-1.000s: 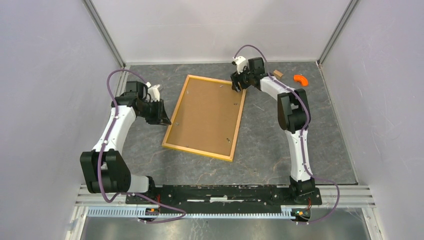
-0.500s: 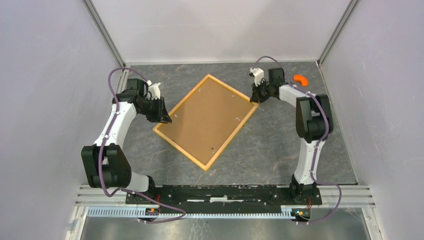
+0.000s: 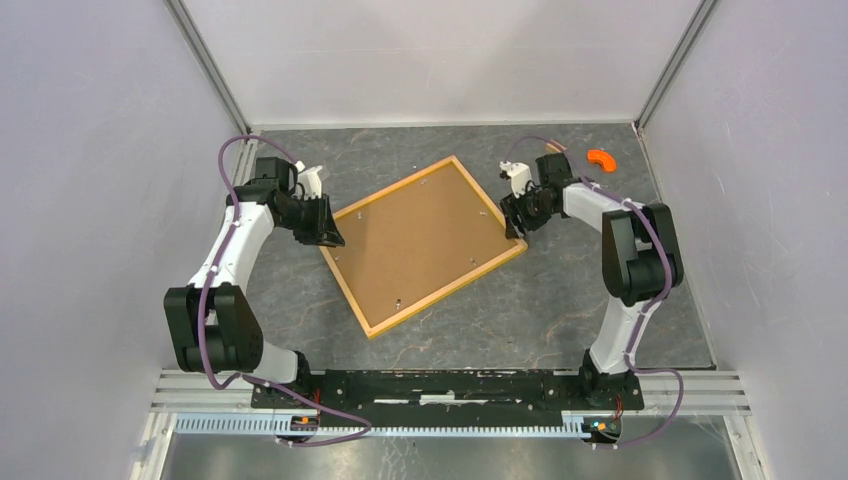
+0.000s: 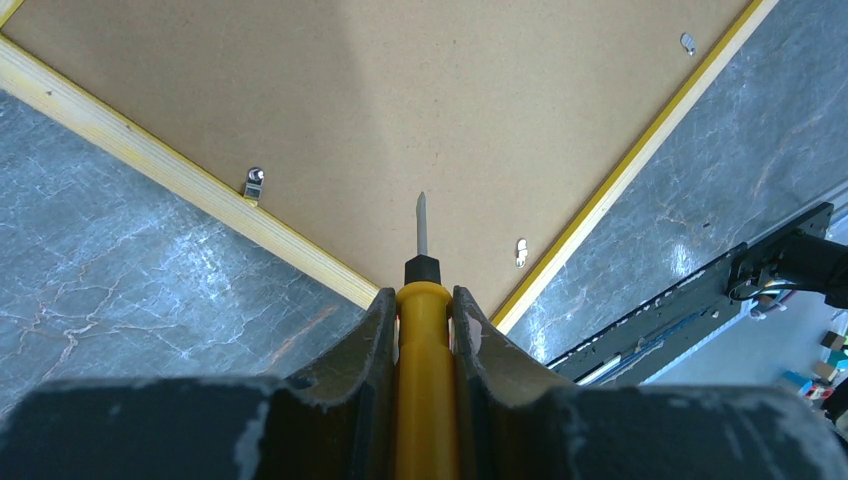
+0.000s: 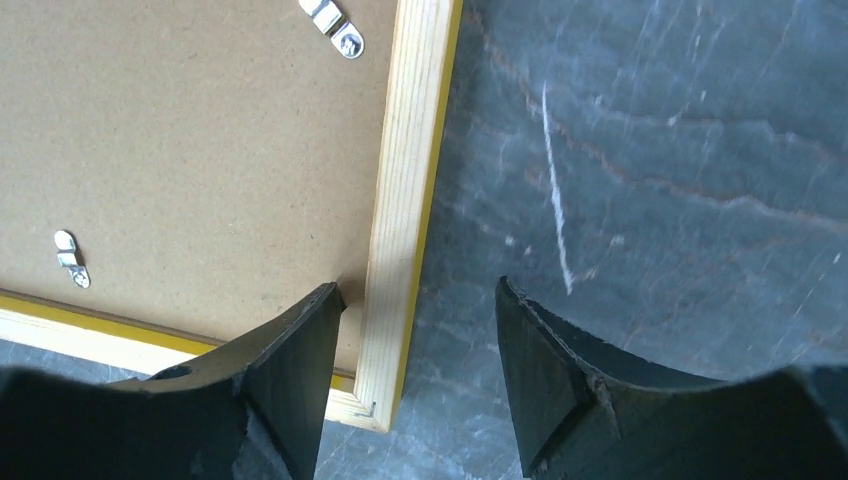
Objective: Take the photo out of the frame
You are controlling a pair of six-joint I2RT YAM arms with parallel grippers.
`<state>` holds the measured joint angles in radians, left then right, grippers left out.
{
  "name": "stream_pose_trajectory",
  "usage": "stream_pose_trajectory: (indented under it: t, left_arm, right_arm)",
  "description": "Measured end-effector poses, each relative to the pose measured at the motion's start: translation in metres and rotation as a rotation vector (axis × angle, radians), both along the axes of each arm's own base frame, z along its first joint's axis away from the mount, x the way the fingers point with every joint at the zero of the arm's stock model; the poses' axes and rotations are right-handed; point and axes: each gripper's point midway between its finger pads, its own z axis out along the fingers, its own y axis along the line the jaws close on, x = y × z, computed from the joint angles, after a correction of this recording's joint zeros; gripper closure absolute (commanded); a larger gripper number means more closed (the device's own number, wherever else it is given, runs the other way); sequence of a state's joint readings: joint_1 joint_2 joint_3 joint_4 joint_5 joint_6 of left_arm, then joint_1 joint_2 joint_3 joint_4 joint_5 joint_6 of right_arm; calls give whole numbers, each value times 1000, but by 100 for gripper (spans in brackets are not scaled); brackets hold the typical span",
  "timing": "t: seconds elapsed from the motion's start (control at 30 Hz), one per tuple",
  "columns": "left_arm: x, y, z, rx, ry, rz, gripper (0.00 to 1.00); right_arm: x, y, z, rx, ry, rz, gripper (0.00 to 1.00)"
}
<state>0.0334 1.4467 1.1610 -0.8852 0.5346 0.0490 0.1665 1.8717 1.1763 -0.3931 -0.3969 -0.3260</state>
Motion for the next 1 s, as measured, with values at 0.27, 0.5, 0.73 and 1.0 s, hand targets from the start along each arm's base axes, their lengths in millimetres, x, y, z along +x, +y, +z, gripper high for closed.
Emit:
stream_pose_trajectory:
  t: [0.27,0.5,0.73,1.0]
  left_arm:
    - [0,0,0,3,-3,-4,98]
    - [0,1,2,6,-9,-3,98]
    - [0,1,2,8,-11,-2,98]
    - [0,1,2,10,-11,-1,98]
  right_arm:
    - [42,19,2,-58,-13,40,38]
    - [61,42,5,-79,-43,78,32]
    - [76,63,7,-63,-52,104,33]
    - [93,75,4,-45,-51,102,58]
